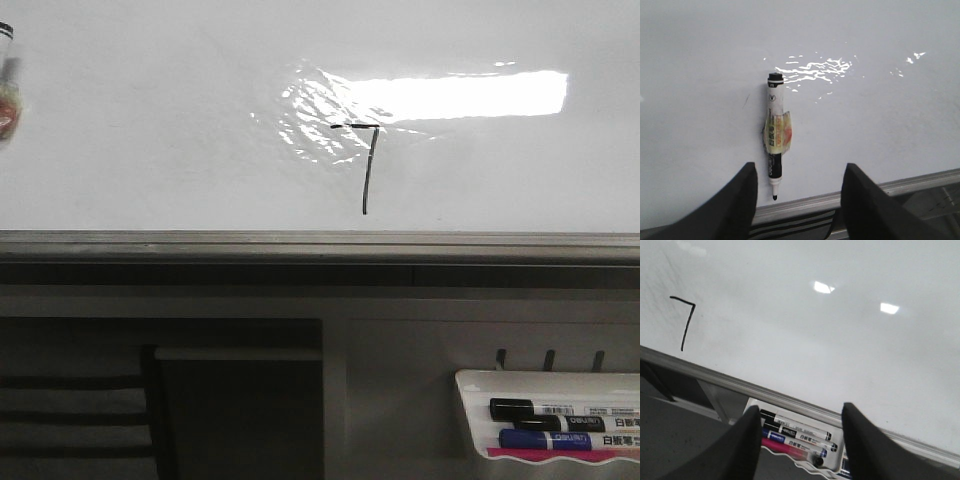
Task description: Write number 7 on whiteboard
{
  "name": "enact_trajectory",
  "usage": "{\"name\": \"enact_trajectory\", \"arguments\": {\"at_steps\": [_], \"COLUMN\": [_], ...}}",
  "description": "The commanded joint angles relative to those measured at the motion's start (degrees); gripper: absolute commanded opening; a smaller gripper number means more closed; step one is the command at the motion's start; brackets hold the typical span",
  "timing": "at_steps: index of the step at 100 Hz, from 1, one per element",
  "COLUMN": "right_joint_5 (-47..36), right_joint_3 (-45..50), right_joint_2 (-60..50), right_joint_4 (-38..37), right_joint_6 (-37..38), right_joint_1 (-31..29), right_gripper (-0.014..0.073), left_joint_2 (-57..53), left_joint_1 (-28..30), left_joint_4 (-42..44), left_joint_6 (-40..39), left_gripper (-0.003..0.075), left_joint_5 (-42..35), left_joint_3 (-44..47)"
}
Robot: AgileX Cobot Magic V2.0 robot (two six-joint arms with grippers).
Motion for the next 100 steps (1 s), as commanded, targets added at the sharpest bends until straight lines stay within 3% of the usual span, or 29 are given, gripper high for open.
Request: {"name": "enact_trajectory", "arguments": {"at_steps": [1,19,38,47,59,69,73,100], "right_joint_5": [-9.15,-21.90,-24.27,-24.14,-24.14,-23.57,-22.71,-20.83], "right_joint_3": [3.26,13.37,16.16,16.30,16.30,16.30,16.30,16.30], "right_joint_2": [-2.85,-5.47,-5.47,-5.47,-5.47,-5.47,-5.47,-5.47], "right_joint_4": [-2.61,-1.17,-2.51,-2.63,-2.63,-2.70,-2.70,-2.70], "right_joint_6": [2.97,3.32,3.32,3.32,3.32,3.32,3.32,3.32], "right_joint_1": [-0.06,-0.06,-0.06,-0.06,-0.06,-0.06,-0.06,-0.06], "right_gripper": [0.0321,0.0321,0.0312,0.0228,0.0037,-0.0073,-0.0071,-0.0071], "left_joint_2": [-4.89,-12.70,-14.39,-14.39,-14.39,-14.39,-14.39,-14.39], "left_joint_1": [0.18,0.18,0.18,0.18,0.18,0.18,0.18,0.18], "left_joint_4": [-0.87,-0.87,-0.87,-0.87,-0.87,-0.87,-0.87,-0.87], "left_joint_6": [-0.59,-0.59,-0.59,-0.59,-0.59,-0.59,-0.59,-0.59], "left_gripper": [0.0355,0.0355,0.0340,0.0265,0.0119,0.0006,-0.0021,-0.0020], "left_joint_5": [-6.30,-17.22,-20.48,-20.48,-20.86,-20.72,-20.72,-20.72], "left_joint_3": [2.71,12.96,17.97,18.63,18.63,18.63,18.63,18.63]}}
